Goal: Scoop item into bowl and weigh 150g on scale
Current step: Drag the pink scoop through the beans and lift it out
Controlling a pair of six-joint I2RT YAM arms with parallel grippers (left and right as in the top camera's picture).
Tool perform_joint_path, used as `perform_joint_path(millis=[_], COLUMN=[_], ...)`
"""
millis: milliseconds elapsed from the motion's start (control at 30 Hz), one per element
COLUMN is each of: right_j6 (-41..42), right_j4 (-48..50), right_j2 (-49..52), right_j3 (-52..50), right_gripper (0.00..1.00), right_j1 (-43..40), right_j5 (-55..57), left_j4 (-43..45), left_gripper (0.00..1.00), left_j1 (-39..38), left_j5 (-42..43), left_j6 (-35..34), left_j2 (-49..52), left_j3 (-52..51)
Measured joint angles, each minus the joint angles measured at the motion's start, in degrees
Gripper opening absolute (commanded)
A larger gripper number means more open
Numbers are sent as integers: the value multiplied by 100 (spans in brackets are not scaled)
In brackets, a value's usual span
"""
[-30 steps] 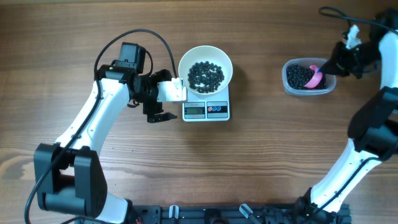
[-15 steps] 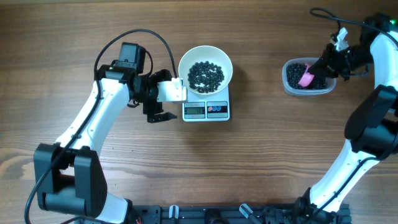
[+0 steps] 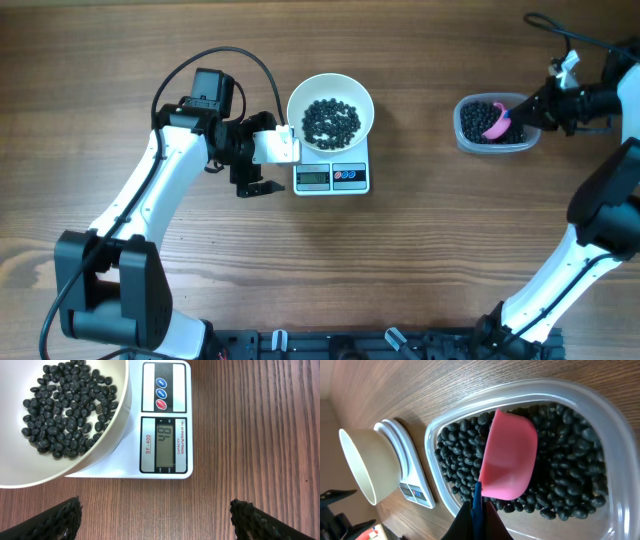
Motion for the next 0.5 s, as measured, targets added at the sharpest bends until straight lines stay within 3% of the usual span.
perform_joint_path(millis=[500], right_j6=[-485], right_j4=[632], right_j2=[-28], right_j3=[-898], right_gripper=[4], right_j1=[-531], right_j5=[-946], left_j4=[0], left_gripper=[100], left_j1=[0], left_j5=[0], left_j6=[0], left_j2=[0], left_j3=[0])
